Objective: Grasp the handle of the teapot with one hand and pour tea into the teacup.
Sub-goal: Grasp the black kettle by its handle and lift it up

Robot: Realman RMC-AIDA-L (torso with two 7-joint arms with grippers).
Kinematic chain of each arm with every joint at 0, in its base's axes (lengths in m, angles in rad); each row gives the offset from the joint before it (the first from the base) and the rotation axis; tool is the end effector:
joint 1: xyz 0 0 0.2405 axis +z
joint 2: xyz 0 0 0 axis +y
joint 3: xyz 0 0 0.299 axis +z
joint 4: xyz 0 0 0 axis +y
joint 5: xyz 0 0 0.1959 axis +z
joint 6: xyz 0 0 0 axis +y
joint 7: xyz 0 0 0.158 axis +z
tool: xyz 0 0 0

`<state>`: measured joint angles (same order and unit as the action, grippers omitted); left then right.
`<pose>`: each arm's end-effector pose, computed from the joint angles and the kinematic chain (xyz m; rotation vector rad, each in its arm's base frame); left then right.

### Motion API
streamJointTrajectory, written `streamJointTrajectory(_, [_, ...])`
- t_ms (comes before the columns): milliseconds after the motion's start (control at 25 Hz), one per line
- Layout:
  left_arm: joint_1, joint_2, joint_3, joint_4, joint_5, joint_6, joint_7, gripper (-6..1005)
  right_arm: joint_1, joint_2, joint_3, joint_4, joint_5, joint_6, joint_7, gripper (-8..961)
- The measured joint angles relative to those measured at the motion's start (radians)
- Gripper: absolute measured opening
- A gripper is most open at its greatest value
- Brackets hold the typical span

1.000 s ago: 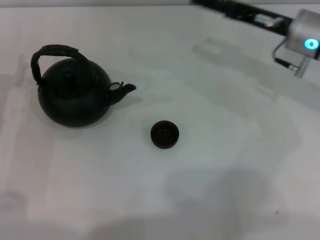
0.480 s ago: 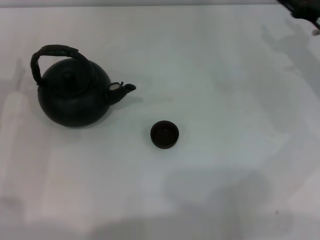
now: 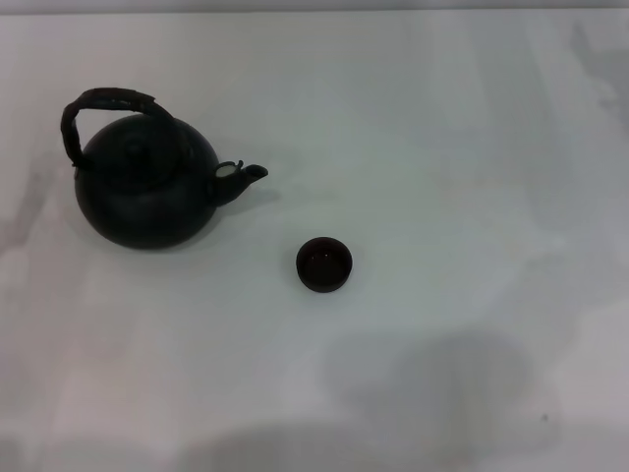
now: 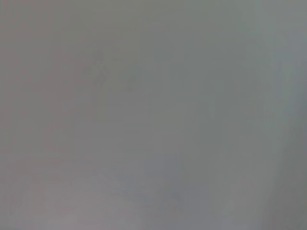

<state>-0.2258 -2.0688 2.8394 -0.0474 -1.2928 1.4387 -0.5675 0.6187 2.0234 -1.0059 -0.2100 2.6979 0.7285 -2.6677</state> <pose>-0.4151 0.2529 0.0053 -1.5007 -0.7574 -0.8438 0.3544 0.4462 0.0261 -1.5636 0.7399 0.5894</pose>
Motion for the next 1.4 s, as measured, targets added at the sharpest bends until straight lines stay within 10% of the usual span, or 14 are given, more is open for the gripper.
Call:
streamJointTrajectory(400, [0.059, -0.001, 0.000, -0.025, 0.195, 0.094, 0.005, 876, 0.032, -0.004, 0.073, 0.002, -0.001, -0.053, -0.004, 830])
streamJointTrajectory(1400, [-0.071, -0.008, -0.008, -0.012, 0.287, 0.015, 0.031, 876, 0.021, -0.003, 0.062, 0.030, -0.006, -0.066, -0.005, 830])
